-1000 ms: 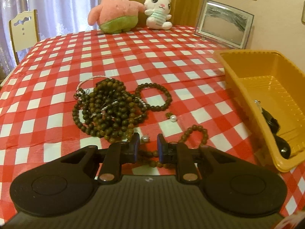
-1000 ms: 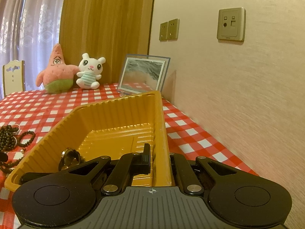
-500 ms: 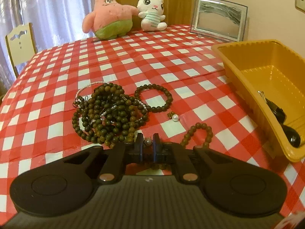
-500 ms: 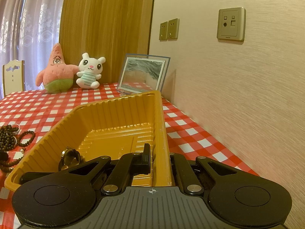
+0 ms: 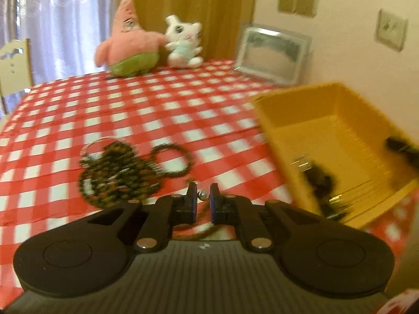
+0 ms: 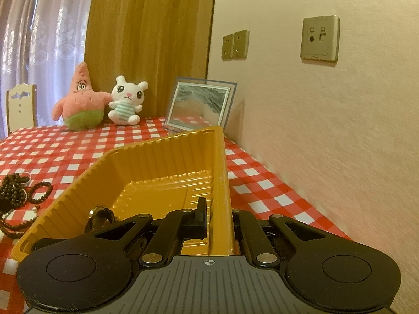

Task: Organize jewelry
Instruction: 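Carry the item into the orange tray, release it, and pull back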

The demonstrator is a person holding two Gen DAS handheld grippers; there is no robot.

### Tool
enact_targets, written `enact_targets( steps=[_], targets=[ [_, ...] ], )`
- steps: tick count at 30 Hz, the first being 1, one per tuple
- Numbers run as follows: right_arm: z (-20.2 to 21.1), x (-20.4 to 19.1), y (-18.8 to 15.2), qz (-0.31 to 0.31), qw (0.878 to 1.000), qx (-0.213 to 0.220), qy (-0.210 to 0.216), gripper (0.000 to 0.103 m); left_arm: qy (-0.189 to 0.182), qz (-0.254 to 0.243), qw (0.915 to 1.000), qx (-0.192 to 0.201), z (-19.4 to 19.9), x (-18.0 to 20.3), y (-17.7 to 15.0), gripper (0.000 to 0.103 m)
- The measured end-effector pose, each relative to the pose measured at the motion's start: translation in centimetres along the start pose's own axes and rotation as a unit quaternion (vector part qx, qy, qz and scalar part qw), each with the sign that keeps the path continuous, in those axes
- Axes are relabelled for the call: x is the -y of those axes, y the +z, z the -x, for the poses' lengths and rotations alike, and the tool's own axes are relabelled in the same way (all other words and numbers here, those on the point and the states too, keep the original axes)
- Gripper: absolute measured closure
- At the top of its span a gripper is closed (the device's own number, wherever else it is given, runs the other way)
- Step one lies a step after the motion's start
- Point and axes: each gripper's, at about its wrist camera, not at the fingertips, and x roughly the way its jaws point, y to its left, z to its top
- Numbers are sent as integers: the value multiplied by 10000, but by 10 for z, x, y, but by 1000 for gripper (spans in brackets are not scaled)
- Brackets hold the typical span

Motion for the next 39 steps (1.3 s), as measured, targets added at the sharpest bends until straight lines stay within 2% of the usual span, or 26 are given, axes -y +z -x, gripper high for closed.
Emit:
enact_targets(
  steps=[5, 8, 17, 20, 24, 30, 33, 39],
  targets=[
    [3, -2, 2, 1, 10000, 29, 20, 98, -927, 143, 9956, 39, 6, 37, 11, 95],
    [5, -3, 3, 8, 10000, 44, 39, 98, -1315, 68, 9913, -86, -3, 63, 13, 95],
    [6, -3, 4, -7, 10000, 37, 56, 98, -1846, -8, 9818, -454, -34, 108, 15, 95],
    [6, -3, 4, 9, 10000, 47, 54, 98, -1879, -5, 9807, -544, -39, 114, 12, 94],
    [6, -3, 4, 0, 10000, 44, 54, 98, -1887, 69, 9807, -505, -34, 111, 12, 85],
    [5, -3, 4, 1, 10000, 46, 48, 98, -1751, 160, 9840, -275, -16, 94, 14, 85],
    [4, -1, 3, -13, 10000, 45, 37, 98, -1526, 170, 9881, -111, -4, 77, 13, 85],
    [2, 2, 1, -38, 9999, 79, -94, 98, -696, 340, 9970, 52, 9, 30, 5, 85]
  ],
)
